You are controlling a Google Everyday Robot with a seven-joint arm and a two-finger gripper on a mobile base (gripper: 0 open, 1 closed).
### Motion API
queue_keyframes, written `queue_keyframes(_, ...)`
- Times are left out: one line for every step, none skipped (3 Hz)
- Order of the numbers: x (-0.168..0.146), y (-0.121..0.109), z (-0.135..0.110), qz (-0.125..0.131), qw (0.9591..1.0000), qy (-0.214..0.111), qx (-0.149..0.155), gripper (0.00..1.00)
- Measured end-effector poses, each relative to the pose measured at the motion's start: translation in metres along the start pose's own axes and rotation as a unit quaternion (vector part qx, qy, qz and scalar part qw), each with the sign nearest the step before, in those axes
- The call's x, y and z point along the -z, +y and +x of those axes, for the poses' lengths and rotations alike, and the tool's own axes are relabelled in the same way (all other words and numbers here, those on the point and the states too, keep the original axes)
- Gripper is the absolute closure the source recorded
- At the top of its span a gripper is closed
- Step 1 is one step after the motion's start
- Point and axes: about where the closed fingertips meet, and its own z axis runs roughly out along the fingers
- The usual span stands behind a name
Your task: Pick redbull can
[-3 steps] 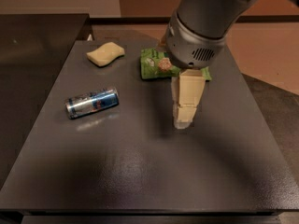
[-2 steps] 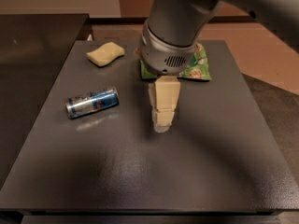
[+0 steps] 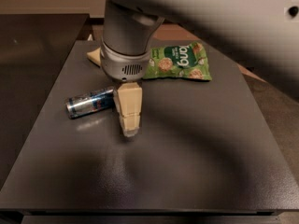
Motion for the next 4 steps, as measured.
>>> queue_keyframes(-0.020, -0.012, -0.023, -0.018, 0.9994, 0.005, 0.028, 0.00)
queue_keyframes(-0.042, -0.022, -0.042, -0.033, 0.9983, 0.013, 0.047, 0.00)
queue_keyframes(-0.063, -0.027, -0.054, -0.047, 0.9967, 0.026, 0.060, 0.00)
queue_keyframes(-0.075, -0.034, -0.058, -0.056, 0.9958, 0.038, 0.062, 0.00)
